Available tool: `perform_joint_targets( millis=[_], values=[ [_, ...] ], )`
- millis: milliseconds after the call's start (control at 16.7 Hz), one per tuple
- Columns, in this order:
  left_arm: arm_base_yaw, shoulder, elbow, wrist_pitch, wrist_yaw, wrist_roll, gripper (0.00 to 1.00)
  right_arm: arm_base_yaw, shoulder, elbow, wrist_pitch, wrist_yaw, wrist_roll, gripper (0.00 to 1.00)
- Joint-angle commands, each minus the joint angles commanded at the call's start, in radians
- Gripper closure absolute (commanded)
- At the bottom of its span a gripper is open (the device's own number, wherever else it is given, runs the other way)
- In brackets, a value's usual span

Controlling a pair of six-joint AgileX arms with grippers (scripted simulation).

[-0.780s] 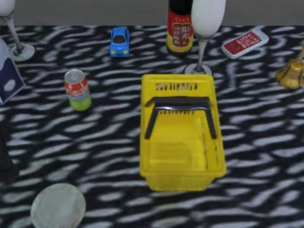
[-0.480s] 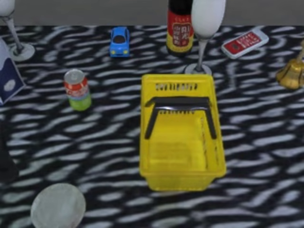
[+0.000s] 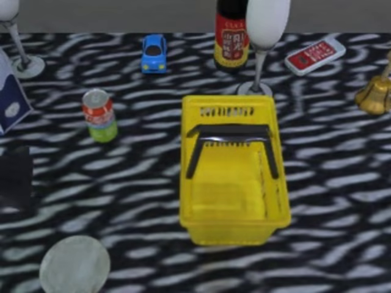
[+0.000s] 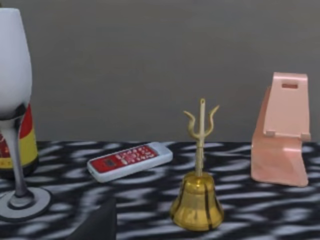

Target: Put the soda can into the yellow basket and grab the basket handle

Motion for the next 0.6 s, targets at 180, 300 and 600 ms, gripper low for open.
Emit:
perform_joint_targets(
  millis=[180,300,600],
  values=[
    [-0.038,0.317,0.255,-0.21,0.012,0.076,0.0,0.0,0.0,0.0,0.0,0.0,0.0,0.0],
    [-0.06,0.543,0.434,-0.352,0.017,0.129,0.0,0.0,0.0,0.0,0.0,0.0,0.0,0.0],
    [-0.101,1.096,0.899,-0.666,0.015,0.259,0.0,0.0,0.0,0.0,0.0,0.0,0.0,0.0]
  ],
)
